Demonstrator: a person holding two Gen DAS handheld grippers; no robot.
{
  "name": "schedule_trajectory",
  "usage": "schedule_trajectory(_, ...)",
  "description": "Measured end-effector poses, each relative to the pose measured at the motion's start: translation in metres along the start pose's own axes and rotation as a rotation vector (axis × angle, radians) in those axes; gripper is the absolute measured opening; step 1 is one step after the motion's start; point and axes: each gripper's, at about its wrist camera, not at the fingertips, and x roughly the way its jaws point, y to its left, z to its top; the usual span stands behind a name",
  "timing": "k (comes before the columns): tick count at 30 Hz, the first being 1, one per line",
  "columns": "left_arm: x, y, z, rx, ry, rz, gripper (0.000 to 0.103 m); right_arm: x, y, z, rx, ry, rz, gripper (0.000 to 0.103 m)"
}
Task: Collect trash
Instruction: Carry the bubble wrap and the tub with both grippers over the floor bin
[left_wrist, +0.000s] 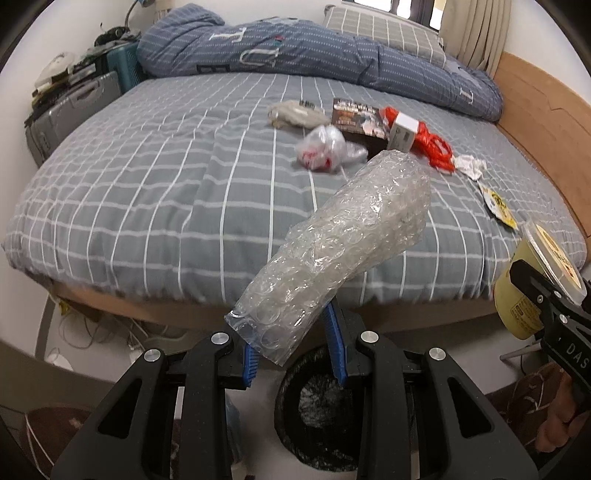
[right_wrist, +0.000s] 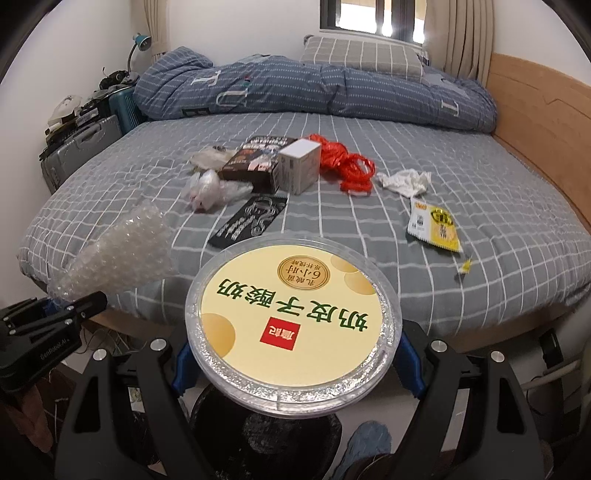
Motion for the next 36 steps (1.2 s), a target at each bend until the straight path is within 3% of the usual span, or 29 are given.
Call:
schedule_trajectory(19,0.019,0.005,-0.067,-0.010,0.145,0.003,0.030,0.011,0.011,-0.050,0.022,0.128,0.001,0.079)
schedule_trajectory(36,0.084,0.005,-0.088,0.016,0.267,0.017,0.030,0.081,0.014,-0.096,0.021,0.308,0.004,0.079)
